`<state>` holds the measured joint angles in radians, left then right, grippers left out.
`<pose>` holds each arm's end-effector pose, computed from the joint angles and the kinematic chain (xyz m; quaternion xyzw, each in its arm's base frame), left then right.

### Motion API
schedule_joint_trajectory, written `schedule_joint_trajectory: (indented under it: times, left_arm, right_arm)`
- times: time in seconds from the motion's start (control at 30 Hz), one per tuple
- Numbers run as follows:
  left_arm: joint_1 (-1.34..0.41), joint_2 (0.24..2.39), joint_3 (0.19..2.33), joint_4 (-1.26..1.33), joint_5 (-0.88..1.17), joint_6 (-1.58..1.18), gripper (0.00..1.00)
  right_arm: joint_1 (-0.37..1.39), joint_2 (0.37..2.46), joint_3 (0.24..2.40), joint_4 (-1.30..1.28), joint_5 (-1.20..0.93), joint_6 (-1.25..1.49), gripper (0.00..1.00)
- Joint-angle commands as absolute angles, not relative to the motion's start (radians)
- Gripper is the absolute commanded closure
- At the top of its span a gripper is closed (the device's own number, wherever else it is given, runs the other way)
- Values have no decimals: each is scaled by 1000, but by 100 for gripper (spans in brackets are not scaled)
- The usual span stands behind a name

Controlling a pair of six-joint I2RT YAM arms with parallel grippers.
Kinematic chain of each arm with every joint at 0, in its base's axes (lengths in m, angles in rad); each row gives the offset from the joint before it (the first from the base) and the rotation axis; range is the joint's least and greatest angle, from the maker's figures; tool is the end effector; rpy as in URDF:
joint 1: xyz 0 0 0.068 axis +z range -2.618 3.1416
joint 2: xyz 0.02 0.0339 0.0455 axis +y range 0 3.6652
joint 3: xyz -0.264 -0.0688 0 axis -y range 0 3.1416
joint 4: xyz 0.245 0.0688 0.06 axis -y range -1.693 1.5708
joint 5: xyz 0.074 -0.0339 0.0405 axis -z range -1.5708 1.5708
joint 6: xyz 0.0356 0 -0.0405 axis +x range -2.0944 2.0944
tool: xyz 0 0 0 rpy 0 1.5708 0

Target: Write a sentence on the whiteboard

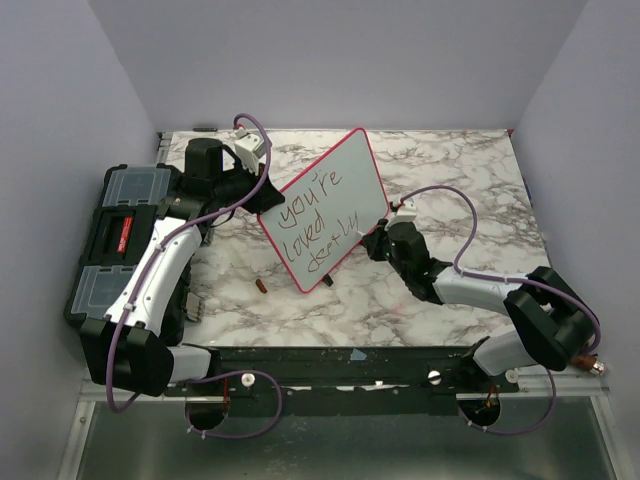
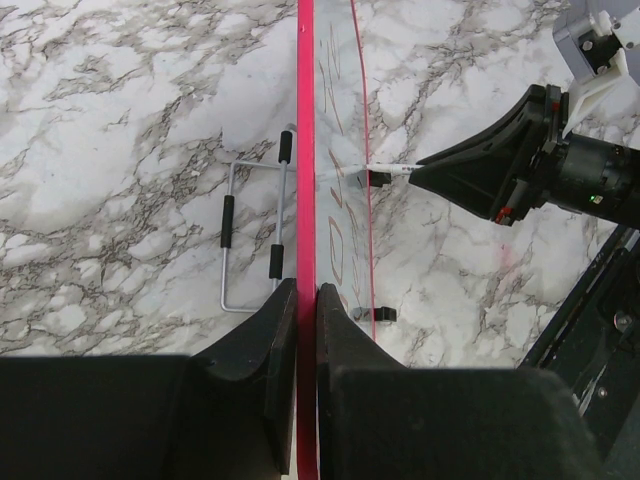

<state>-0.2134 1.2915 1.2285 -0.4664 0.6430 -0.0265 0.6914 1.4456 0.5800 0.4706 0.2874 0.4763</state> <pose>0.2730 -0.0810 0.3600 0.2333 0.8048 -0.3286 0.4358 0.2309 0.1780 0.1861 -0.0094 0.8273 0.2032 0.5237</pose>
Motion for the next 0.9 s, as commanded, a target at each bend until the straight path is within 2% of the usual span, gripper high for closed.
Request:
schedule_joint_trajectory:
  times: [0.0, 0.87]
  left_arm:
    - [-227, 1294, 1239, -483, 639, 30, 100]
    - [-229, 1287, 1241, -485, 635, 31, 100]
  right_arm:
    - [690, 1468, 558, 494, 220, 516, 99]
    - [690, 1454, 564, 517, 46, 546, 99]
